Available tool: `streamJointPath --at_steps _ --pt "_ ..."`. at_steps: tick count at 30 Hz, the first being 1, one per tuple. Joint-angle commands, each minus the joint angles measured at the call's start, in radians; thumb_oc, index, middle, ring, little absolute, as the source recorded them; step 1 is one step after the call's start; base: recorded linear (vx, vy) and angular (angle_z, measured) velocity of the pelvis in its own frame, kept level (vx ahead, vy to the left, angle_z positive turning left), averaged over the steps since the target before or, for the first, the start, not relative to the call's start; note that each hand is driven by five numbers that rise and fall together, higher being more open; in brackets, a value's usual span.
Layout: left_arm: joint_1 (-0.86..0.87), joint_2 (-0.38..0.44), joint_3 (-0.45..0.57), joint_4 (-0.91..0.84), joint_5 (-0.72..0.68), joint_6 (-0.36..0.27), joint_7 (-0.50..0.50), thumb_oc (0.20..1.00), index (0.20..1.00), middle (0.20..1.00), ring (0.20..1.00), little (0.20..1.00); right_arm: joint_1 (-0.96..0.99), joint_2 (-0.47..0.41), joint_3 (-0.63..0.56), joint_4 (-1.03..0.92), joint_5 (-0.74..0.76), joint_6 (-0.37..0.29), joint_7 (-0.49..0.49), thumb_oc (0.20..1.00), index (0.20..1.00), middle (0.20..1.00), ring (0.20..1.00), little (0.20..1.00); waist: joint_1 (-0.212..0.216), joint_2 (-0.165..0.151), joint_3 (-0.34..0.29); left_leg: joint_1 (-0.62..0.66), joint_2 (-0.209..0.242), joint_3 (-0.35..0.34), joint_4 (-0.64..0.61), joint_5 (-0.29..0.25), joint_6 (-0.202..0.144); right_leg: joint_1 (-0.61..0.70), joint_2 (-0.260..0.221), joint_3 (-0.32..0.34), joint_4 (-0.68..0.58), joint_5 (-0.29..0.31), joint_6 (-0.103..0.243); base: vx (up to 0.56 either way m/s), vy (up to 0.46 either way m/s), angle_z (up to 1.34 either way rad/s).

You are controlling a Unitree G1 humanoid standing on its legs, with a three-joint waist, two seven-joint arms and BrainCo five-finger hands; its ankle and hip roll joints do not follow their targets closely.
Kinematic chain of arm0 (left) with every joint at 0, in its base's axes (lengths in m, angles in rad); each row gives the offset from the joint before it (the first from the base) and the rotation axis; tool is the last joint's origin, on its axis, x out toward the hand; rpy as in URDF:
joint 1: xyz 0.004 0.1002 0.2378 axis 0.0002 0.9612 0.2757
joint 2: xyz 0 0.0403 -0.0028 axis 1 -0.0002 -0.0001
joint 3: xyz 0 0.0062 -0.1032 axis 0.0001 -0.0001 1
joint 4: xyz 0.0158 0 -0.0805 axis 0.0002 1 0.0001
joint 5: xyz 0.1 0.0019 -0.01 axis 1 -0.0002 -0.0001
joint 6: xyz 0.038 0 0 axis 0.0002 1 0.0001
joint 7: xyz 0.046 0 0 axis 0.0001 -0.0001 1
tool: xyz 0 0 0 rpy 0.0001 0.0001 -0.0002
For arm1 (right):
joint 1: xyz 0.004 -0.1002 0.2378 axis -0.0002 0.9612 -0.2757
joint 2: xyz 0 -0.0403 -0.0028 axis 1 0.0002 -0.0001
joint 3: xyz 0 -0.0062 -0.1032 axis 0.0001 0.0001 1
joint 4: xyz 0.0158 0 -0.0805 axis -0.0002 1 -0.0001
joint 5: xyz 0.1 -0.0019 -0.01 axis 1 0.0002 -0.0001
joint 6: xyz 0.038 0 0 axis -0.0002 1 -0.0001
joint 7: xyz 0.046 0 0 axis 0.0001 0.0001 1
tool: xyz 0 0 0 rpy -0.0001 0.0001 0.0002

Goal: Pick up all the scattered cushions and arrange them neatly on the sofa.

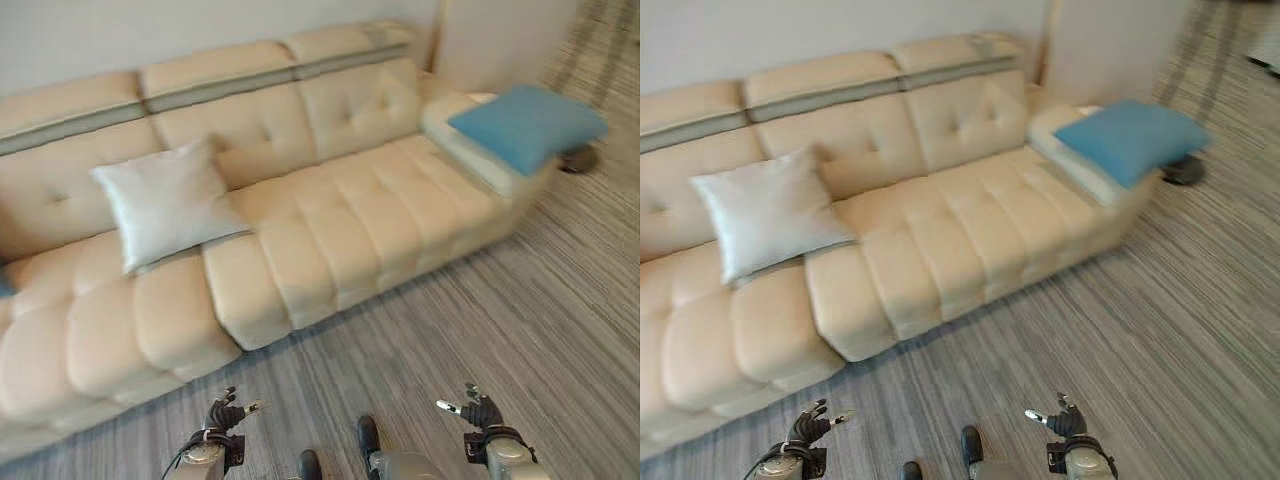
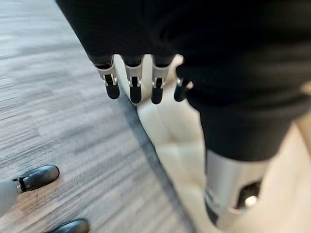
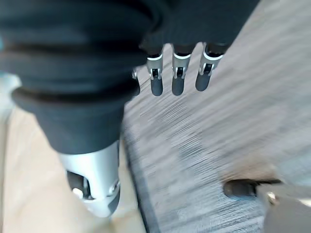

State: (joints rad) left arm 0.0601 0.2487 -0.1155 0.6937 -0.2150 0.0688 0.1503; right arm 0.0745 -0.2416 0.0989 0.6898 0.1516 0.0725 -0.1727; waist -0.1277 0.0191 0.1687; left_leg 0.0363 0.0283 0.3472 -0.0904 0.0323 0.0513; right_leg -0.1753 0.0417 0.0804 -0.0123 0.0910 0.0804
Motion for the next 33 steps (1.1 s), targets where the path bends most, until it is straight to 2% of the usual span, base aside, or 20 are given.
streamJointPath --at_steps 1,2,3,5,6,8,12,13,15,16,17,19,20,21,24,26,27,28,30,33 --pt "-0.007 0.046 0.003 -0.014 0.032 -0.036 0.004 1.0 1.0 1.0 1.0 1.0 -0.022 -0.04 -0.036 -0.013 0.007 -0.027 -0.016 1.0 1.0 1.0 1.0 1.0 0.002 -0.009 0.013 0.031 -0.02 0.061 0.003 -0.106 -0.039 0.071 -0.116 -0.123 0.081 -0.11 0.076 -0.04 -0.074 -2.06" --pt "-0.018 0.048 0.011 -0.02 0.032 -0.037 0.008 1.0 1.0 1.0 1.0 1.0 -0.023 -0.038 -0.049 0.013 0.003 -0.028 -0.026 1.0 1.0 1.0 1.0 1.0 0.02 -0.007 0.02 0.045 -0.001 0.133 0.003 -0.108 -0.051 0.074 -0.178 -0.351 0.1 -0.108 0.067 -0.01 -0.084 -1.96" --pt "-0.024 0.049 0.01 -0.021 0.031 -0.034 0.006 1.0 1.0 1.0 1.0 1.0 -0.028 -0.039 -0.057 0.024 0.006 -0.024 -0.029 1.0 1.0 1.0 1.0 1.0 0.018 -0.011 0.017 0.057 0.002 0.17 0.003 -0.111 -0.055 0.068 -0.191 -0.418 0.103 -0.1 0.067 0.02 -0.109 -2.0" --pt "-0.036 0.049 0.009 -0.011 0.034 -0.033 0.006 1.0 1.0 1.0 1.0 1.0 -0.036 -0.042 -0.063 0.059 0.01 -0.02 -0.032 1.0 1.0 1.0 1.0 1.0 0.018 -0.017 0.009 0.075 0.004 0.232 0.003 -0.114 -0.061 0.065 -0.202 -0.489 0.086 -0.082 0.074 0.1 -0.11 -1.78" --pt "-0.047 0.045 0.005 -0.002 0.042 -0.03 0.007 1.0 1.0 1.0 1.0 1.0 -0.041 -0.047 -0.076 0.072 0.01 -0.016 -0.042 1.0 1.0 1.0 1.0 1.0 0.024 -0.021 -0.002 0.088 0.008 0.287 0.003 -0.116 -0.066 0.071 -0.223 -0.6 0.065 -0.053 0.085 0.12 -0.181 -2.08" --pt "-0.057 0.045 -0.004 -0.002 0.051 -0.024 0.006 1.0 1.0 1.0 1.0 1.0 -0.037 -0.047 -0.088 0.079 0.018 -0.014 -0.047 1.0 1.0 1.0 1.0 1.0 0.021 -0.021 -0.009 0.095 0.014 0.321 0.003 -0.116 -0.072 0.077 -0.236 -0.668 0.048 -0.034 0.09 0.14 -0.25 -1.47" --pt "-0.078 0.032 -0.017 0.048 0.064 -0.024 0.013 1.0 1.0 1.0 1.0 1.0 -0.018 -0.053 -0.107 0.109 0.053 -0.021 -0.049 1.0 1.0 1.0 1.0 1.0 -0.015 -0.014 -0.025 0.114 0.044 0.359 0.056 -0.12 -0.099 0.1 -0.196 -0.606 0.001 -0.07 0.07 0.21 -0.317 -0.57" --pt "-0.079 0.031 -0.015 0.046 0.056 -0.027 0.012 1.0 1.0 1.0 1.0 1.0 -0.018 -0.057 -0.11 0.116 0.064 -0.024 -0.049 1.0 1.0 1.0 1.0 1.0 -0.018 -0.014 -0.024 0.115 0.072 0.373 0.119 -0.133 -0.115 0.109 -0.184 -0.59 0.0 -0.091 0.058 0.25 -0.399 -0.7" --pt "-0.088 0.026 -0.015 0.059 0.038 -0.028 0.011 1.0 1.0 1.0 1.0 1.0 -0.019 -0.064 -0.107 0.128 0.077 -0.026 -0.049 1.0 1.0 1.0 1.0 1.0 -0.017 -0.017 -0.02 0.091 0.147 0.377 0.275 -0.091 -0.157 0.145 -0.153 -0.567 -0.018 -0.124 0.029 0.22 -0.364 -0.51" --pt "-0.088 0.026 -0.015 0.059 0.038 -0.028 0.011 1.0 1.0 1.0 1.0 1.0 -0.019 -0.064 -0.107 0.128 0.077 -0.026 -0.049 1.0 1.0 1.0 1.0 1.0 -0.017 -0.017 -0.02 0.091 0.147 0.377 0.275 -0.091 -0.157 0.145 -0.153 -0.567 -0.018 -0.124 0.029 0.27 -0.361 -0.38" --pt "-0.088 0.015 -0.012 0.074 -0.008 -0.036 0.012 1.0 1.0 1.0 1.0 1.0 -0.025 -0.073 -0.096 0.127 0.084 -0.031 -0.049 1.0 1.0 1.0 1.0 1.0 0.001 -0.015 -0.009 0.069 0.179 0.305 0.376 -0.028 -0.181 0.179 -0.121 -0.533 -0.036 -0.15 0.001 0.26 -0.318 -0.32" --pt "-0.08 0.008 -0.001 0.071 -0.046 -0.041 0.021 1.0 1.0 1.0 1.0 1.0 -0.028 -0.085 -0.083 0.109 0.079 -0.029 -0.045 1.0 1.0 1.0 1.0 1.0 0.016 -0.016 0.0 0.036 0.179 0.185 0.452 0.003 -0.183 0.203 -0.094 -0.486 -0.047 -0.17 -0.023 0.27 -0.306 -0.34" --pt "-0.069 0.001 0.005 0.064 -0.069 -0.044 0.03 1.0 1.0 1.0 1.0 1.0 -0.03 -0.091 -0.073 0.104 0.074 -0.027 -0.042 1.0 1.0 1.0 1.0 1.0 0.031 -0.015 0.001 0.013 0.149 0.09 0.465 -0.014 -0.162 0.208 -0.086 -0.456 -0.047 -0.181 -0.031 0.21 -0.138 -0.78" --pt "-0.06 -0.009 0.011 0.066 -0.088 -0.05 0.037 1.0 1.0 1.0 1.0 1.0 -0.037 -0.097 -0.065 0.101 0.074 -0.028 -0.041 1.0 1.0 1.0 1.0 1.0 0.051 -0.013 0.002 -0.022 0.091 -0.014 0.463 -0.046 -0.139 0.21 -0.081 -0.418 -0.044 -0.184 -0.034 0.21 -0.088 -1.23" --pt "-0.03 -0.013 0.022 0.057 -0.108 -0.049 0.041 1.0 1.0 1.0 1.0 1.0 -0.042 -0.097 -0.058 0.108 0.081 -0.03 -0.03 1.0 1.0 1.0 1.0 1.0 0.094 -0.026 0.001 -0.094 -0.003 -0.182 0.389 -0.09 -0.088 0.215 -0.08 -0.346 -0.033 -0.188 -0.038 0.19 -0.083 -1.13" --pt "-0.024 -0.014 0.024 0.058 -0.107 -0.046 0.038 1.0 1.0 1.0 1.0 1.0 -0.042 -0.098 -0.056 0.112 0.081 -0.029 -0.027 1.0 1.0 1.0 1.0 1.0 0.098 -0.028 -0.003 -0.111 -0.023 -0.221 0.362 -0.098 -0.082 0.218 -0.082 -0.339 -0.025 -0.194 -0.036 0.14 -0.051 -0.56" --pt "-0.016 -0.015 0.027 0.051 -0.11 -0.047 0.041 1.0 1.0 1.0 1.0 1.0 -0.04 -0.099 -0.054 0.118 0.078 -0.029 -0.027 1.0 1.0 1.0 1.0 1.0 0.108 -0.03 -0.004 -0.126 -0.047 -0.265 0.309 -0.102 -0.08 0.225 -0.08 -0.326 -0.024 -0.2 -0.035 0.26 -0.066 -0.41" --pt "-0.004 -0.017 0.038 0.056 -0.121 -0.044 0.046 1.0 1.0 1.0 1.0 1.0 -0.043 -0.099 -0.046 0.123 0.071 -0.027 -0.028 1.0 1.0 1.0 1.0 1.0 0.128 -0.024 -0.006 -0.16 -0.078 -0.332 0.188 -0.047 -0.09 0.244 -0.067 -0.315 -0.03 -0.205 -0.032 0.34 -0.082 -0.4" --pt "-0.002 -0.02 0.043 0.066 -0.123 -0.041 0.051 1.0 1.0 1.0 1.0 1.0 -0.047 -0.103 -0.038 0.13 0.064 -0.027 -0.03 1.0 1.0 1.0 1.0 1.0 0.143 -0.015 0.0 -0.192 -0.082 -0.365 0.088 0.042 -0.106 0.267 -0.054 -0.307 -0.029 -0.212 -0.036 0.3 -0.058 -0.19" --pt "-0.006 -0.021 0.053 0.095 -0.13 -0.043 0.059 1.0 1.0 1.0 1.0 1.0 -0.058 -0.108 -0.034 0.141 0.063 -0.03 -0.033 1.0 1.0 1.0 1.0 1.0 0.151 -0.001 0.008 -0.234 -0.08 -0.346 0.003 0.077 -0.132 0.305 -0.04 -0.301 -0.026 -0.241 -0.033 0.31 0.0 -0.45"
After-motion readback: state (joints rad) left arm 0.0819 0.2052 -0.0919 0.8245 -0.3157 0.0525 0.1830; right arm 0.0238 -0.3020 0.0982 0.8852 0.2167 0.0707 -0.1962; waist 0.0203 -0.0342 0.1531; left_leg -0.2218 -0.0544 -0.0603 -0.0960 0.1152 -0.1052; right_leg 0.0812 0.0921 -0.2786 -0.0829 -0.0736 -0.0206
